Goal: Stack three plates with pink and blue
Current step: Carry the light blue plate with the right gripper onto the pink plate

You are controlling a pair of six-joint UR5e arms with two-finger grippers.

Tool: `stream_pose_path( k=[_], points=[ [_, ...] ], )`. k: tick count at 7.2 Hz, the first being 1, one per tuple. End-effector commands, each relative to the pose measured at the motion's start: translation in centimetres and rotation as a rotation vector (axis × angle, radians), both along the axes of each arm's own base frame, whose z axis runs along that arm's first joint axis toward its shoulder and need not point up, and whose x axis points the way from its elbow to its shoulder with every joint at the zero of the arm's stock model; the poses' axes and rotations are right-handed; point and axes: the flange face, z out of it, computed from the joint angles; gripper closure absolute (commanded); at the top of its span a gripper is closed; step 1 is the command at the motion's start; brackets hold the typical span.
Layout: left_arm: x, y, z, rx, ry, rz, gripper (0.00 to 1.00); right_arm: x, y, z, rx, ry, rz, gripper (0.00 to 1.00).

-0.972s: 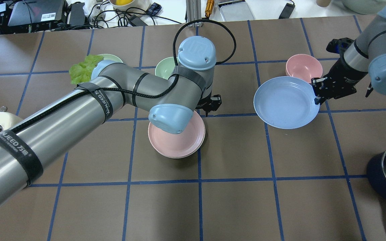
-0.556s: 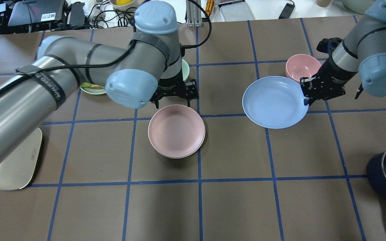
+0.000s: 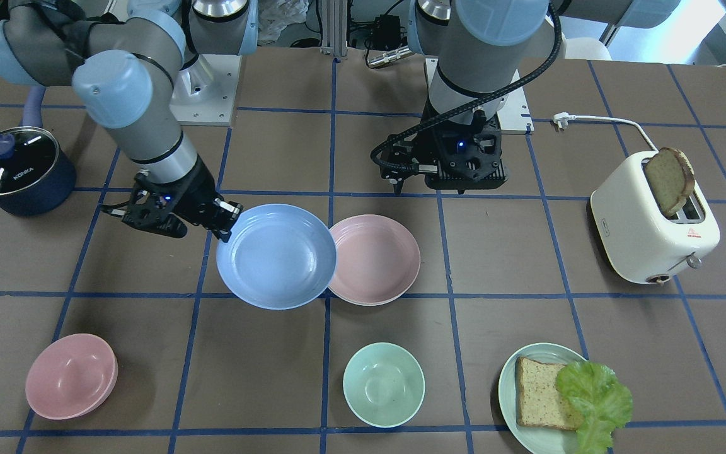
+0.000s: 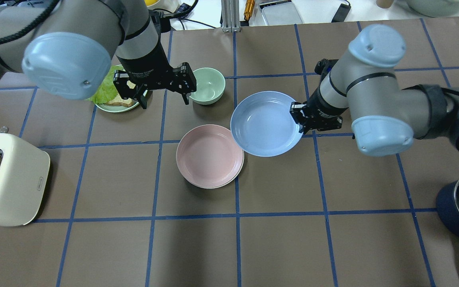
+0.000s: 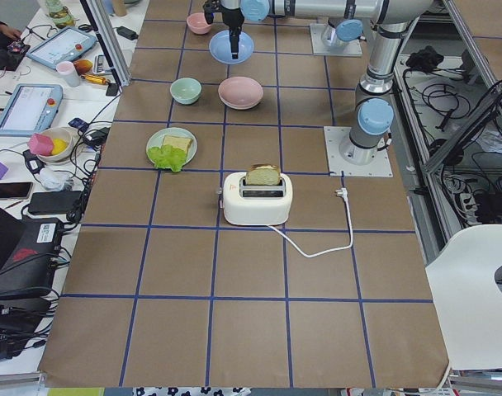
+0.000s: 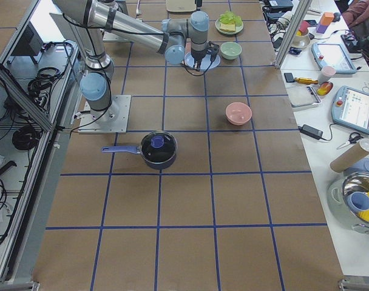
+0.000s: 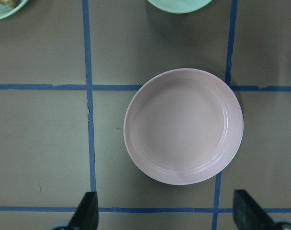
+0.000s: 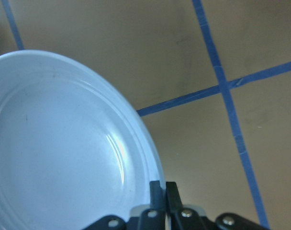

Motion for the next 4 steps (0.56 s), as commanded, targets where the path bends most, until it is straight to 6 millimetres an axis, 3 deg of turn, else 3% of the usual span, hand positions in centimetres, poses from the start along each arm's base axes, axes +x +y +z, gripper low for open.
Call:
stream_pose_path(
  k=[1, 2, 4],
  points=[
    [1.6, 0.6, 1.6, -0.005, 0.001, 0.023, 0.0, 7.2, 3.0, -1.0, -0.049, -0.019, 0.02, 1.0],
    [1.9, 0.8, 1.8, -0.013, 0.0, 0.027, 0.0, 8.5, 3.8, -2.2, -0.03, -0.016, -0.019, 1.0],
    [1.8, 0.7, 2.0, -0.024, 0.0, 0.027, 0.0, 10.2, 3.1, -4.0, -0.105, -0.051, -0.005, 1.0]
  ],
)
